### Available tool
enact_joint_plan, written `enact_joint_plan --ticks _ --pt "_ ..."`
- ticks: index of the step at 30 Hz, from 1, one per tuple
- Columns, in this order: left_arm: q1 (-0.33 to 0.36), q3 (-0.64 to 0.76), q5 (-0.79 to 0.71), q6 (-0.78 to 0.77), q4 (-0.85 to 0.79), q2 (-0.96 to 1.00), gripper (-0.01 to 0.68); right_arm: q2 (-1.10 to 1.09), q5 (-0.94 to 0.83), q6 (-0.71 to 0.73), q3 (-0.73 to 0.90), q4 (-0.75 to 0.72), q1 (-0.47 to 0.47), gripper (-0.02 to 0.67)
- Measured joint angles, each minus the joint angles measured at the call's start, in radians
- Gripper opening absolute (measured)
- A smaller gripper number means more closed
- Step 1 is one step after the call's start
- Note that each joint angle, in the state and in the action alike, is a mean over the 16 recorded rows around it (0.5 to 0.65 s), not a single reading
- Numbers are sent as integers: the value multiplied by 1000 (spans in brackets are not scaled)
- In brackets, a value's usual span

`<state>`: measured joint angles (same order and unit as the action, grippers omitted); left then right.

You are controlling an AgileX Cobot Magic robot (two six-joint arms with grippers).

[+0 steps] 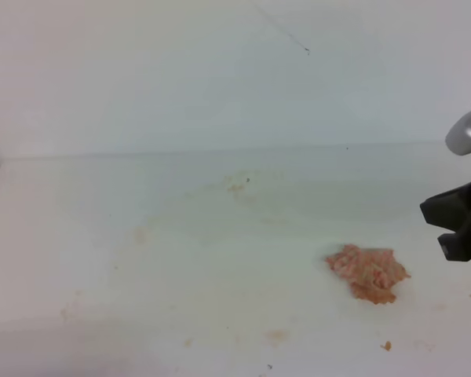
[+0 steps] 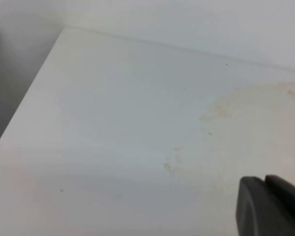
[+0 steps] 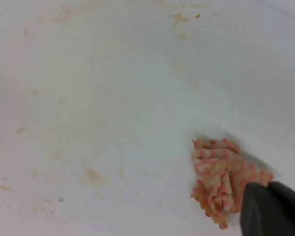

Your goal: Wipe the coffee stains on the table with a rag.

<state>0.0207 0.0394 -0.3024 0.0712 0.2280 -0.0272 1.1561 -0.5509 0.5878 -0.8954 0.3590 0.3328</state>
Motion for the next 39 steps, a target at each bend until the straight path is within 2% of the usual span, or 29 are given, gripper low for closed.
enact_joint_plan --ticks 10,18,23,32,39 --pt "0 0 4 0 1 0 -2 -245 31 79 2 -155 -43 -2" --pt "0 0 6 0 1 0 -1 -543 111 85 82 -235 -147 -2" --pt "0 0 6 0 1 0 0 -742 237 43 258 -233 -209 -2" --pt "0 0 6 0 2 0 0 -1060 535 -53 714 -181 -260 -3" --pt "0 0 6 0 5 1 0 -1166 558 -83 903 -125 -260 -3"
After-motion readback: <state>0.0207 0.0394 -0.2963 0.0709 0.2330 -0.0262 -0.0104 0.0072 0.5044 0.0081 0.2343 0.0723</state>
